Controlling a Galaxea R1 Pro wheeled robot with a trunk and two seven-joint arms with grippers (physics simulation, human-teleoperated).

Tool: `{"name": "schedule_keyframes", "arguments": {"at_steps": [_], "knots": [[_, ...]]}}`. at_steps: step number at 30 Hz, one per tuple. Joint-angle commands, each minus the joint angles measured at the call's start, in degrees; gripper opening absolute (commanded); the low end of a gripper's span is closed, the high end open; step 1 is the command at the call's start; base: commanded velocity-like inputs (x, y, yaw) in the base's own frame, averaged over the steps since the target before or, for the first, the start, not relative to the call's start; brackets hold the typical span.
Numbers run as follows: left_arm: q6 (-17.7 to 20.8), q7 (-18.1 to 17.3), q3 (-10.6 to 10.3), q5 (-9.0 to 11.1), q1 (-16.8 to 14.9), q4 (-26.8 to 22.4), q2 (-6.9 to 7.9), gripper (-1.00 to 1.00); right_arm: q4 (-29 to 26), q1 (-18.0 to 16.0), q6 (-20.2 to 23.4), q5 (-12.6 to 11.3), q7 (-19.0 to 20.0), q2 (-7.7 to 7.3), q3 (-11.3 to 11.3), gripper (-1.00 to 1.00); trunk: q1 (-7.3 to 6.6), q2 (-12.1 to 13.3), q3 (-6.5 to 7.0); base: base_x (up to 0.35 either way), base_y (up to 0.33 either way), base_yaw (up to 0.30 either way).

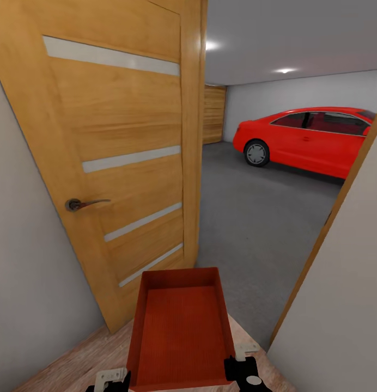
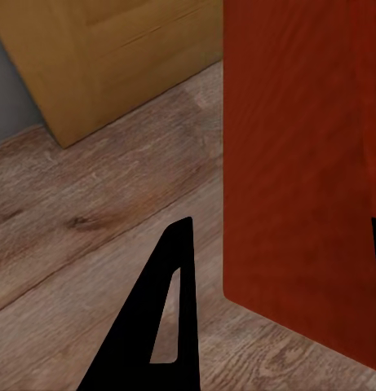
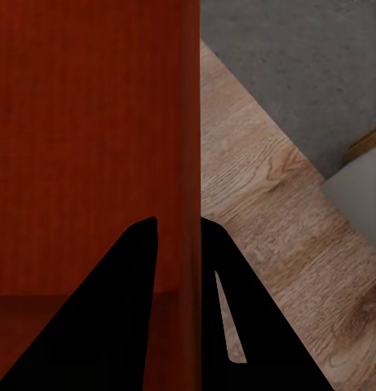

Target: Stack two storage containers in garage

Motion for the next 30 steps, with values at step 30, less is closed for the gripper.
{"name": "schedule_keyframes", "arguments": {"at_steps": [30], "knots": [[0.0, 0.0, 1.0, 0.0, 0.0, 0.1, 0.79, -1.00, -0.2, -0.1, -0.2, 0.1, -0.6, -0.02, -2.7, -1.00, 0.00, 0.0, -0.06, 0.002, 0.000, -0.114]]}}
